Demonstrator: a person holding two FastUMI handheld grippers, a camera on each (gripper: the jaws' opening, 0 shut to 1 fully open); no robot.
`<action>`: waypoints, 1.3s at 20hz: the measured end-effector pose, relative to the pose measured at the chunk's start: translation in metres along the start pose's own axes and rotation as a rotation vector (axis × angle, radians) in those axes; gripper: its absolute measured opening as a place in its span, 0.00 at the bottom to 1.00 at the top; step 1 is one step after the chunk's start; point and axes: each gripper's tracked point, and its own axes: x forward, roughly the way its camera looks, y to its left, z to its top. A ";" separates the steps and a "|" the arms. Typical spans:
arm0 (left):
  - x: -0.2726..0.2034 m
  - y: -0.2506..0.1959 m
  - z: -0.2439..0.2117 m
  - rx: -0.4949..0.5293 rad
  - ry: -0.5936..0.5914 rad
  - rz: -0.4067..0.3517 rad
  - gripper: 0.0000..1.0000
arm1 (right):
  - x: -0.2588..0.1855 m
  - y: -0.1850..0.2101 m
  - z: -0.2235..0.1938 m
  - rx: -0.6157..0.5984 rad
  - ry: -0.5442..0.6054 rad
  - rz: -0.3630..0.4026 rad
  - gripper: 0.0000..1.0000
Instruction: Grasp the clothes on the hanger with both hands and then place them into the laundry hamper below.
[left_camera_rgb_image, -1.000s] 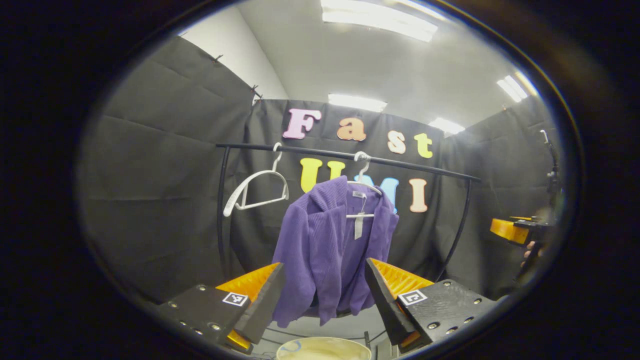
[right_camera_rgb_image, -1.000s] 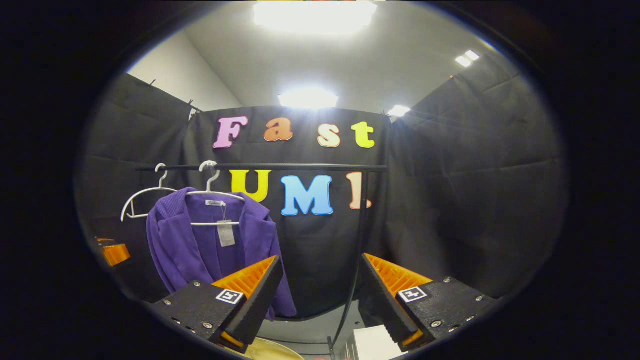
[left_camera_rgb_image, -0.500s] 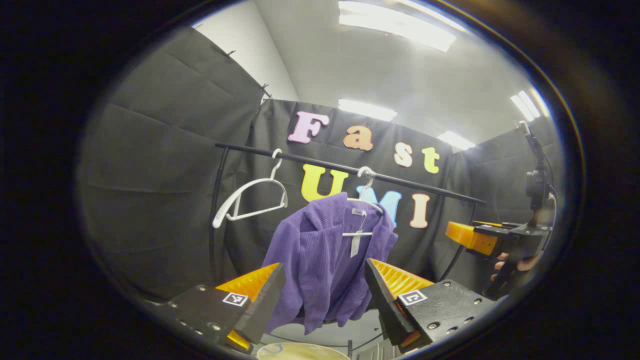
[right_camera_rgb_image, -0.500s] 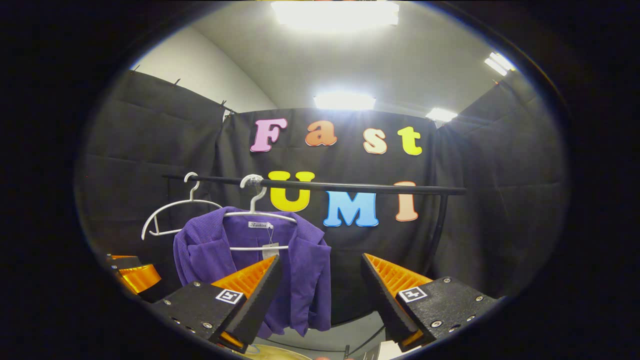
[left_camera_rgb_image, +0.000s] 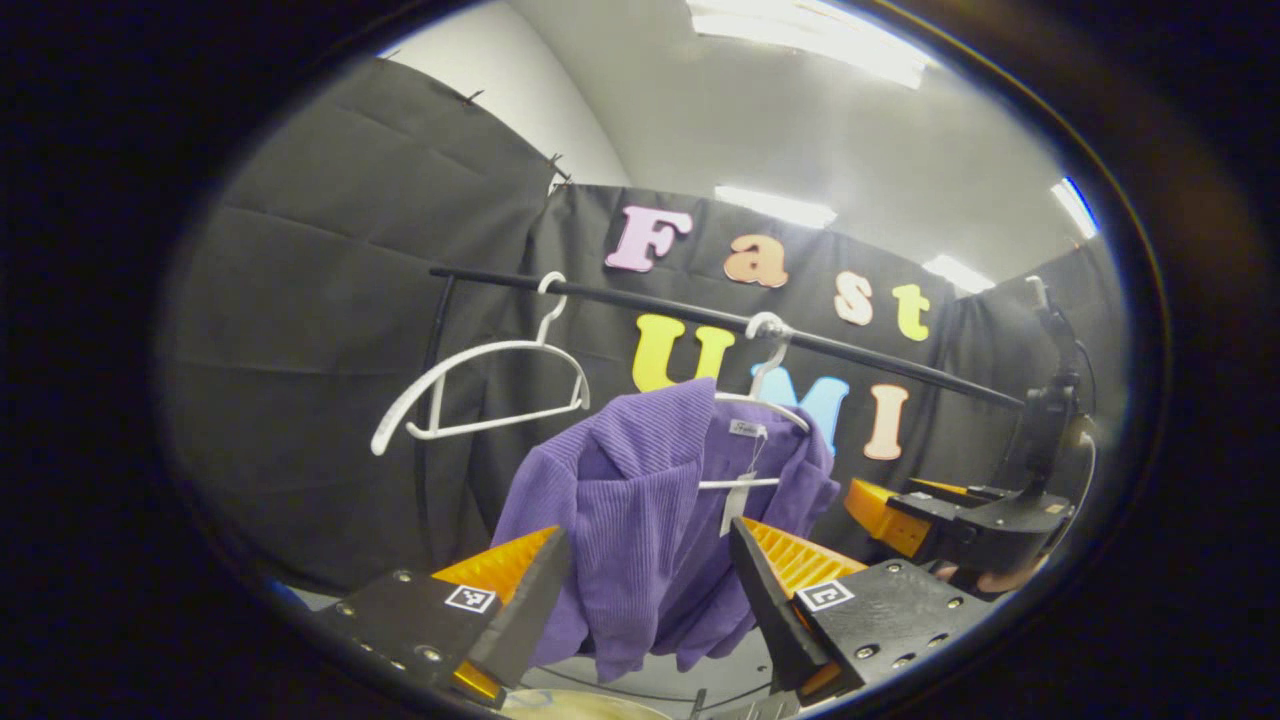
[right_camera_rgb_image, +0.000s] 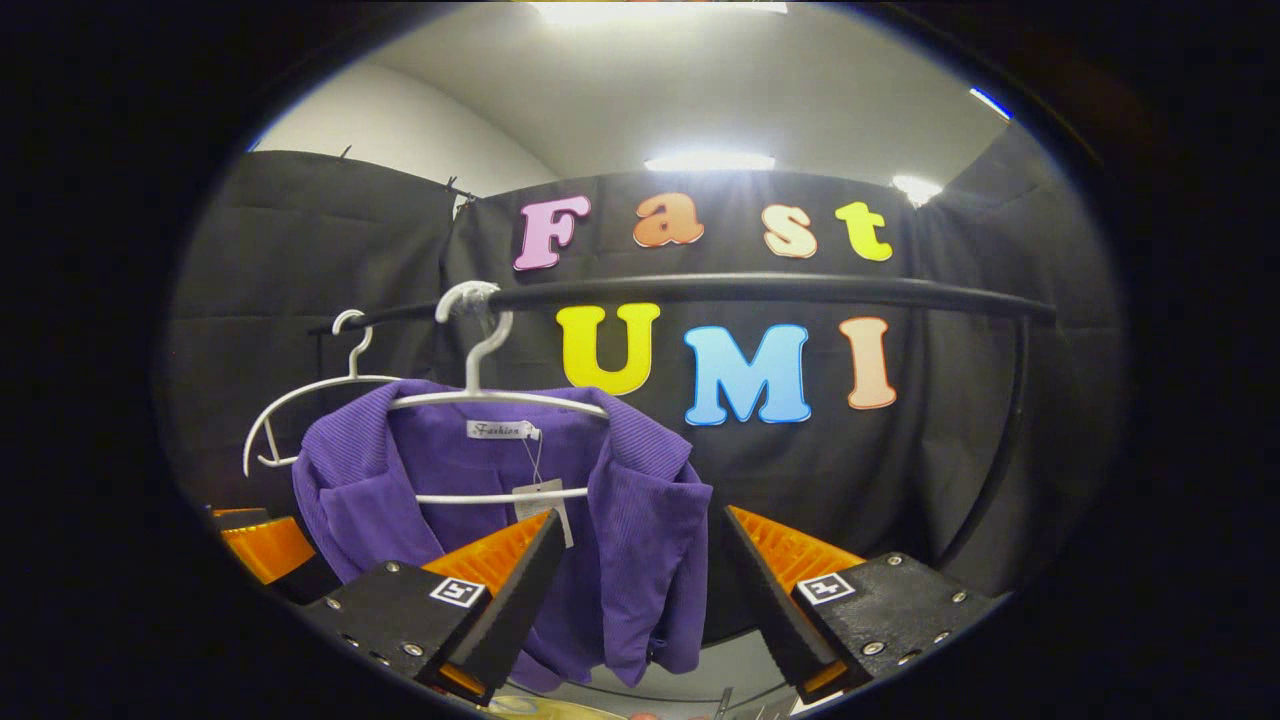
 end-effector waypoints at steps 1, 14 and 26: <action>0.012 -0.001 -0.004 0.004 0.008 0.023 0.97 | 0.012 -0.003 -0.006 0.008 0.004 0.002 0.97; 0.117 -0.007 -0.039 0.110 0.038 0.277 0.96 | 0.121 0.009 -0.074 0.064 0.077 0.128 0.96; 0.127 0.012 -0.026 0.134 -0.046 0.415 0.22 | 0.147 -0.010 -0.071 0.087 0.047 0.185 0.24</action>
